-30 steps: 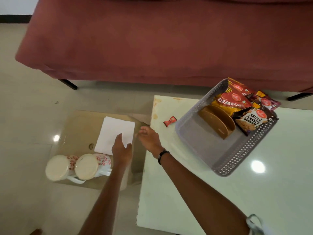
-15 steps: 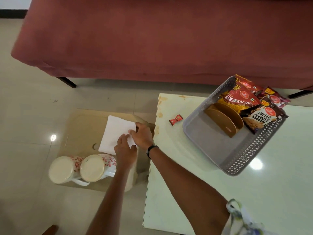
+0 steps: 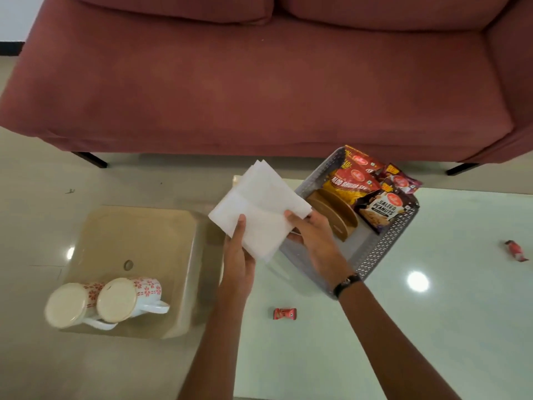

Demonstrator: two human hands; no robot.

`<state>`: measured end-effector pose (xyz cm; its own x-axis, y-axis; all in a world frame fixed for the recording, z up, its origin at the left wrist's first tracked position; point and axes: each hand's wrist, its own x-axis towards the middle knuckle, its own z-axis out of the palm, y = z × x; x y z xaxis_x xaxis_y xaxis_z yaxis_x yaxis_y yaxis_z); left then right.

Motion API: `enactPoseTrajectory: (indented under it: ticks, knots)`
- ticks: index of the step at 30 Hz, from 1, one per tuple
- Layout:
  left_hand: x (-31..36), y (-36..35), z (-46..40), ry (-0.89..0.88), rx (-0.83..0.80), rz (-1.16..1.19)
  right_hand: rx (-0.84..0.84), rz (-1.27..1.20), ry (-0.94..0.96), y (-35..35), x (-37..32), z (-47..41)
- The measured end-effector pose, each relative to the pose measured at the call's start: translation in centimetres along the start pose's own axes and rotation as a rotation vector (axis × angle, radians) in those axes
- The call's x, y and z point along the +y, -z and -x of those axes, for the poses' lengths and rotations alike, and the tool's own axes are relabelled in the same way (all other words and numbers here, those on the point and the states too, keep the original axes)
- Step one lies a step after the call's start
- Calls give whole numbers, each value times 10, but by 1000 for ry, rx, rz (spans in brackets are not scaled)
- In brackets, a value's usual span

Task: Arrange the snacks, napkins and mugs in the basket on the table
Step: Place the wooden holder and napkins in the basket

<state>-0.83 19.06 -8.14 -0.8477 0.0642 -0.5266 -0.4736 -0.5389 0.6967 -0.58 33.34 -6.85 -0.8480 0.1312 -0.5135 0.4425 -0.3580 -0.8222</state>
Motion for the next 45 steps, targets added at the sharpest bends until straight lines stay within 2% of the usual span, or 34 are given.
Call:
enactPoseTrajectory:
  ticks: [2, 5, 9, 11, 13, 15, 17, 20, 23, 25, 29, 34, 40, 45]
  knots:
    - [-9, -31, 6, 40, -45, 3, 30, -5, 0, 26, -8, 8]
    - [-27, -63, 8, 73, -35, -132, 122, 15, 8, 60, -19, 13]
    - [-48, -92, 9, 179, 25, -254, 232, 185, 35, 102, -36, 17]
    - [-56, -108, 12, 238, 24, -282, 272, 390, 165, 116, -38, 23]
    - [-64, -121, 14, 263, 33, -270, 315, 604, 395, 124, -35, 32]
    - [-72, -133, 16, 260, 36, -247, 294, 789, 641, 128, -25, 42]
    - [-78, -143, 20, 268, 68, -286, 232, 927, 771, 130, -10, 50]
    - [-90, -157, 21, 289, 89, -424, 231, 1004, 731, 134, 7, 55]
    - [-103, -162, 17, 277, 154, -707, 243, 952, 704, 142, 9, 45]
    - [-108, -164, 14, 187, 169, -872, 256, 926, 690, 147, 4, 30]
    - [-110, -170, 1, -52, 260, -1000, 296, 976, 672, 152, -6, -7]
    - [-109, -173, -20, -167, 350, -1008, 403, 1143, 735, 156, -14, -39]
    - [-118, -165, -34, -161, 421, -1046, 237, 1379, 746, 164, 9, -67]
    - [-122, -163, -38, -199, 449, -1052, 232, 1487, 835, 165, 18, -74]
